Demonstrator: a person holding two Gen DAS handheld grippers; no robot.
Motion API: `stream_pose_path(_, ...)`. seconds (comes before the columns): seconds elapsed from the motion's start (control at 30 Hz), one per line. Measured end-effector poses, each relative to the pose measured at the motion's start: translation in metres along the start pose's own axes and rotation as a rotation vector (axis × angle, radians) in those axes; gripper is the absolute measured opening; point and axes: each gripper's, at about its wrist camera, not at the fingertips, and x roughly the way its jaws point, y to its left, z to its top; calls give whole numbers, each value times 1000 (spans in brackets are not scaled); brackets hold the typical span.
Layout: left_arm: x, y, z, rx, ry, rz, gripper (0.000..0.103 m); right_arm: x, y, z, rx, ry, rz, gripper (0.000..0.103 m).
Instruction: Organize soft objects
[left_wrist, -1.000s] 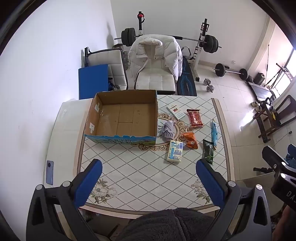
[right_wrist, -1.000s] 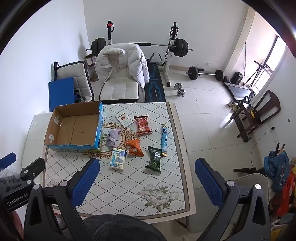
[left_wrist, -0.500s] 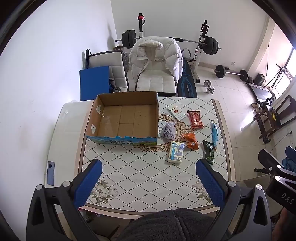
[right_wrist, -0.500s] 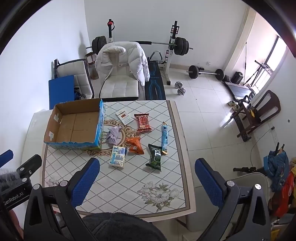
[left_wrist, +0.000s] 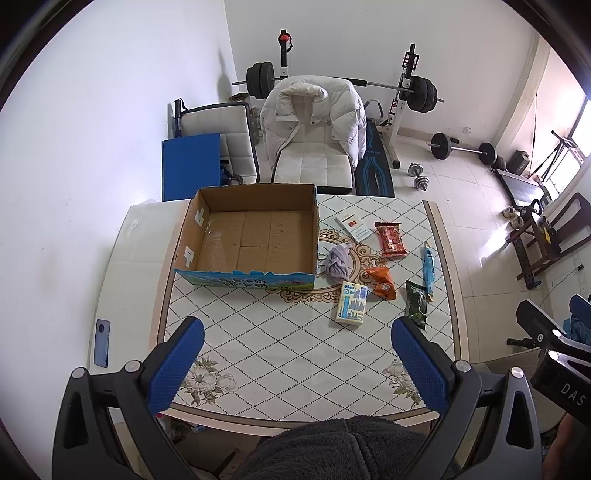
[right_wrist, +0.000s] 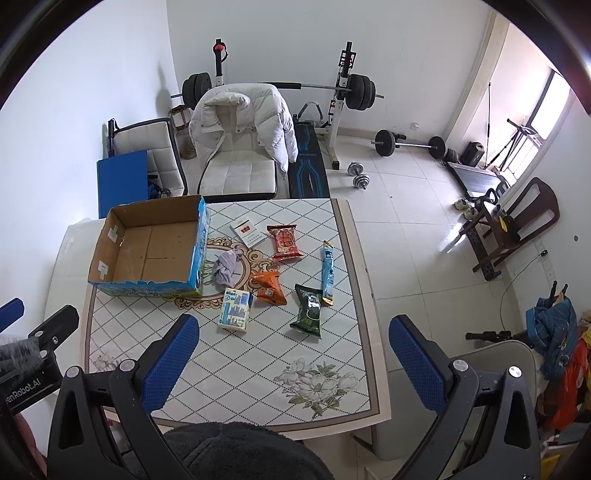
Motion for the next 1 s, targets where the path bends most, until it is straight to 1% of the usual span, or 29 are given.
stream_pose_path(0.4,-3,1,0,0,-5,-2,103,1,-4,-4,1,-5,-11,103)
stream_pose_path(0.53,-8,-1,5,1,-5,-3,103,1,-6,-4,2,-7,-9,103)
stream_pose_path(0.67,-13,-2,6,-3,-6,-3,103,-2,-7,-3,5,-13,0,103)
stream_pose_path(1.0,-13,-5,6,-4,-17,-3,103,-6,-4,2,9,-28,16,103)
